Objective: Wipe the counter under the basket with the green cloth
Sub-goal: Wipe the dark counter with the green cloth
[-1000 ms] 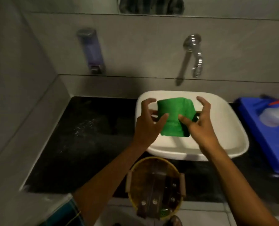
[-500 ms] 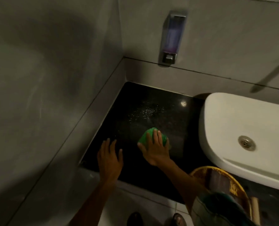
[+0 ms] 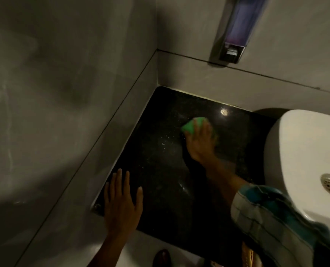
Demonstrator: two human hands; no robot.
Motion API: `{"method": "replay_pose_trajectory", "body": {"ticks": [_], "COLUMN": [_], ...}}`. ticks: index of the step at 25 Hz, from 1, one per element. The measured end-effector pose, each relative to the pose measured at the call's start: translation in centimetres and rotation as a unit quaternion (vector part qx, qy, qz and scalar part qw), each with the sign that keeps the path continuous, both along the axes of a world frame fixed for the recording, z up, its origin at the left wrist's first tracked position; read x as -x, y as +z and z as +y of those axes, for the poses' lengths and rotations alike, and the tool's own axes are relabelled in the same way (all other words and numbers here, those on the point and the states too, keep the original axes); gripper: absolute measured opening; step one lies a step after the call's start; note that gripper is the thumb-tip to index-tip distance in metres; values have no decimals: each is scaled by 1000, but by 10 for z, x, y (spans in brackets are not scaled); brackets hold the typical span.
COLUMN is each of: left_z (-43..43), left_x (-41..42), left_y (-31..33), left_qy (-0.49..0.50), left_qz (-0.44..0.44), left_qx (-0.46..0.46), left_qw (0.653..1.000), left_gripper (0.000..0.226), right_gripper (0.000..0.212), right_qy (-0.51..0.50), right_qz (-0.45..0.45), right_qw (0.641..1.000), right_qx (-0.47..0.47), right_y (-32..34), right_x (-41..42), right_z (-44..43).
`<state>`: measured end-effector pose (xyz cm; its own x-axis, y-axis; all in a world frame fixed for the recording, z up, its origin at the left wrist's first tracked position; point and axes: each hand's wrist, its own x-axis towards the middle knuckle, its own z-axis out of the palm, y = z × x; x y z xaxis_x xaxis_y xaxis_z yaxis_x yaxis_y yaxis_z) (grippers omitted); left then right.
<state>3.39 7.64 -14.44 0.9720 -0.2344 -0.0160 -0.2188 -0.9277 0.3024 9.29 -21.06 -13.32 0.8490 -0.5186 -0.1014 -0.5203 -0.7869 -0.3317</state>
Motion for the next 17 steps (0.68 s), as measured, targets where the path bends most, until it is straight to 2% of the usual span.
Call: {"method": "replay_pose_trajectory", "body": {"ticks": [2, 4, 6, 7, 10, 13, 15, 17], "left_z": [0, 0, 1, 1, -1, -2, -1, 0], "left_x": [0, 2, 2, 2, 2, 1, 0, -1], "left_y": [0, 1, 2, 3, 5, 6, 4, 2], "left_qy": [3, 3, 2, 3, 5, 5, 5, 6], "left_qz": [0, 6, 3, 5, 14, 15, 11, 2], "left_qx": [-5, -11, -18, -20, -16, -20, -22, -26], "left_qw": [1000, 1000, 1000, 1000, 1000, 1000, 1000, 1000], "left_gripper": [69, 71, 73, 73, 75, 76, 75, 74], "right_gripper": [61, 57, 54, 54, 56, 59, 63, 66], "right_qy": [119, 270, 334, 310, 136, -17, -33, 3], "right_qz": [4, 9, 6, -2, 13, 41, 19, 25], "right_qw": [993, 963, 942, 949, 988, 998, 999, 1000], "right_qx": [2, 14, 43, 60, 74, 35, 22, 4], "right_y": [-2, 4, 6, 4, 1, 6, 9, 9], "right_x": [-14, 2, 40, 58, 79, 32, -18, -64], "right_z": [60, 103, 105, 92, 26, -32, -53, -48]}}
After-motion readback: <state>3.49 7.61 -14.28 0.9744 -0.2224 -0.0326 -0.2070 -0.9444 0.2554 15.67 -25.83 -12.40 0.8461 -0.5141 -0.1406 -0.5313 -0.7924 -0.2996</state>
